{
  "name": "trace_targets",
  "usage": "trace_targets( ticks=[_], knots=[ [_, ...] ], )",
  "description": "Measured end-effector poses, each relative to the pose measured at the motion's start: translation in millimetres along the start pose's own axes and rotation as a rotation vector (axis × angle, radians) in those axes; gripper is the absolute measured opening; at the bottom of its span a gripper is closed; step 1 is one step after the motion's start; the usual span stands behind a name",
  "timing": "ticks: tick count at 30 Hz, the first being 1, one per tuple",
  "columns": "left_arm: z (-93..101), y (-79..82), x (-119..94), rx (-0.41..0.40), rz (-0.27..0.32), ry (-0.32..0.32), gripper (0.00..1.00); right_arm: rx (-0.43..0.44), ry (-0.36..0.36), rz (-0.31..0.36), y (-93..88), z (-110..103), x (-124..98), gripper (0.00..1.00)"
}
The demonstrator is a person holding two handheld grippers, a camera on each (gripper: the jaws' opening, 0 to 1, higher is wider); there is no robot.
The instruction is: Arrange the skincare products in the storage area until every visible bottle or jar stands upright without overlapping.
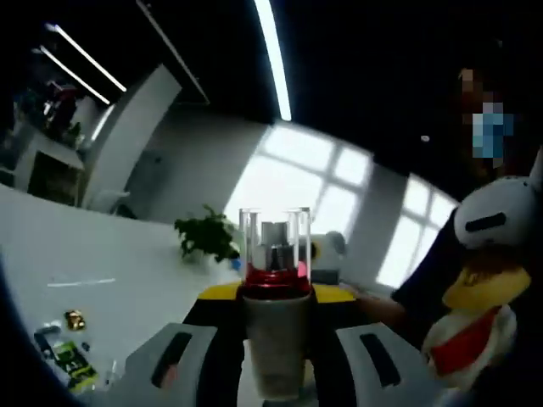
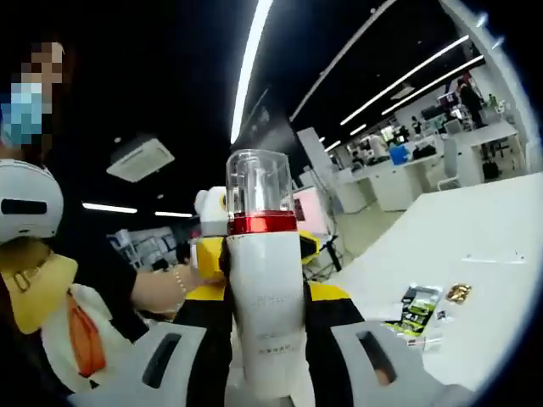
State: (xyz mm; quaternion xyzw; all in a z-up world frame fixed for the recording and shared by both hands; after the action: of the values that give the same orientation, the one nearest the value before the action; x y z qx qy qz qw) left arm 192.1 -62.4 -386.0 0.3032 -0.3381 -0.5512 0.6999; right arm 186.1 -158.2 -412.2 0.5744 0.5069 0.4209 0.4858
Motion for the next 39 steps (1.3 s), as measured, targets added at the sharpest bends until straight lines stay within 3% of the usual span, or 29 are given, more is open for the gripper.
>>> trace_targets(
  ticks=[3, 8, 12, 21, 25, 30, 37, 39],
  knots=[
    [18.9, 3.0, 3.5, 0.072, -0.067, -0.132, 0.23, -0.064, 0.090, -0.051, 9.9, -18.1, 1.4, 0.32],
    [27.6, 9.2, -1.0, 0.026, -0.039, -0.248, 0.23, -0.107, 0.107, -0.039, 18.6, -35.8, 8.7, 0.31],
    [22.7, 17.8, -6.0, -0.006, 0.060, -0.266, 0.23, -0.143, -0.019, 0.037, 28.4, -32.9, 9.9, 0.29],
    [22.1, 28.6, -6.5, 0.002, 0.108, -0.260, 0.24, -0.171, -0.112, 0.041, 42.0, -29.5, 8.6, 0.28],
    [21.3, 30.4, -4.4, 0.049, 0.093, -0.212, 0.24, -0.196, -0.163, 0.025, 41.5, -25.7, 7.1, 0.28],
    [17.4, 33.0, -3.4, 0.095, 0.098, -0.127, 0.25, -0.280, -0.303, -0.021, 43.1, -17.4, 1.3, 0.28],
    [13.8, 37.4, 6.0, 0.196, 0.146, 0.104, 0.28, -0.456, -0.520, -0.135, 42.9, -7.9, 0.4, 0.28],
    [11.8, 37.5, 9.1, 0.208, 0.156, 0.161, 0.29, -0.486, -0.544, -0.151, 42.7, -5.1, 0.9, 0.28]
  ],
)
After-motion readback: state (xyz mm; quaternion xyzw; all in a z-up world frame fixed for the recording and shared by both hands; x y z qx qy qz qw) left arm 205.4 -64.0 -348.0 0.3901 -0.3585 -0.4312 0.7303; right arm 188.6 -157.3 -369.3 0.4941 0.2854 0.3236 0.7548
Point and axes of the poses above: the point that each gripper's makers call its tool centre point, and the gripper's own axes: x roughly forward along the fingers, z roughly to its right, y roughly out of its top, the point moved 7 cm from there along -x, roughly backward along the fingers, and after that the axes turned 14 degrees about -x, right-handed, at the moved point
